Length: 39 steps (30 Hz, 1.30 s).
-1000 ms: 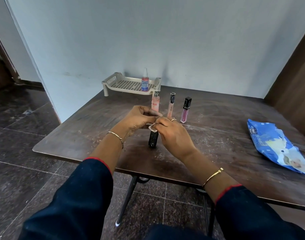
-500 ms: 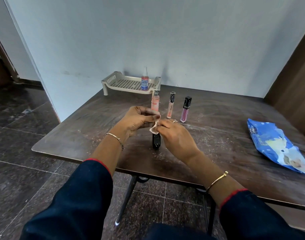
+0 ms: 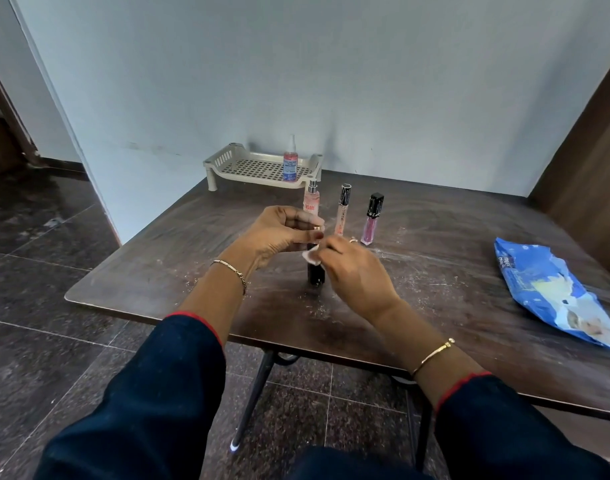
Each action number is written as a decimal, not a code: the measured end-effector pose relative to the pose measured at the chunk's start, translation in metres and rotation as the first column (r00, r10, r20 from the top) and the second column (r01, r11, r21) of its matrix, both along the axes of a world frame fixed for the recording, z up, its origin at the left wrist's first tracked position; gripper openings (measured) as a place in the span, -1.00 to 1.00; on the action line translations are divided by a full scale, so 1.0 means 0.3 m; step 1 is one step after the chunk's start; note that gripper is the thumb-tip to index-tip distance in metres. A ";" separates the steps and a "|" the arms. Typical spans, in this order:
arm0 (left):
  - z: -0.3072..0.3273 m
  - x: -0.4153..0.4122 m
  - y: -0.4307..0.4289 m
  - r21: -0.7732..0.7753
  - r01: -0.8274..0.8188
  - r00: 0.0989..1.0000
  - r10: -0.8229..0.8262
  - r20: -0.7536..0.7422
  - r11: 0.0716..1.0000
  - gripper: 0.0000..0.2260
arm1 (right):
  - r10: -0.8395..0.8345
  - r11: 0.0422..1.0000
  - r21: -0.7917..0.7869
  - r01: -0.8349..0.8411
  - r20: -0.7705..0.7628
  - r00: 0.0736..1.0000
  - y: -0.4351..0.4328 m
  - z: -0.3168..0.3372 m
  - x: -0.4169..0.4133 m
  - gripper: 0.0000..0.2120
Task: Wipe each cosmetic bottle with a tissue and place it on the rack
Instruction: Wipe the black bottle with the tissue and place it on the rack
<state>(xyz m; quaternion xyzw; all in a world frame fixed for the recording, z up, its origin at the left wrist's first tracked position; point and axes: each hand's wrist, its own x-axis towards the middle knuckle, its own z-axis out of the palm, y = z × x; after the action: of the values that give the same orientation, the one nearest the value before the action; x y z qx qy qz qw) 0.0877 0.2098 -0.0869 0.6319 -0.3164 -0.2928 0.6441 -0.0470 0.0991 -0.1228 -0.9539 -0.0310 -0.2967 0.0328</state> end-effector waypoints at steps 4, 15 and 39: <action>-0.002 0.001 0.002 0.007 -0.004 1.000 0.004 0.013 1.000 -0.75 | -0.009 0.999 0.037 0.005 0.104 0.995 0.002 0.016 0.012 -0.81; -0.009 0.001 -0.030 0.016 -0.002 0.999 0.001 0.037 1.000 -0.76 | 0.036 0.990 -0.124 -0.069 -0.247 0.968 0.000 -0.009 -0.028 -0.74; -0.019 0.000 -0.046 0.019 -0.010 0.999 0.009 0.043 1.000 -0.77 | 0.039 0.979 -0.185 -0.082 -0.227 0.973 -0.029 -0.046 -0.050 -0.81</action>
<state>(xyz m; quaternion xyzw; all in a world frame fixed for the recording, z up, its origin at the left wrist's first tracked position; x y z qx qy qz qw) 0.0877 0.1960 -0.0926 0.6456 -0.3244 -0.2792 0.6325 -0.0619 0.0903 -0.1366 -0.9784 -0.0848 -0.1827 -0.0475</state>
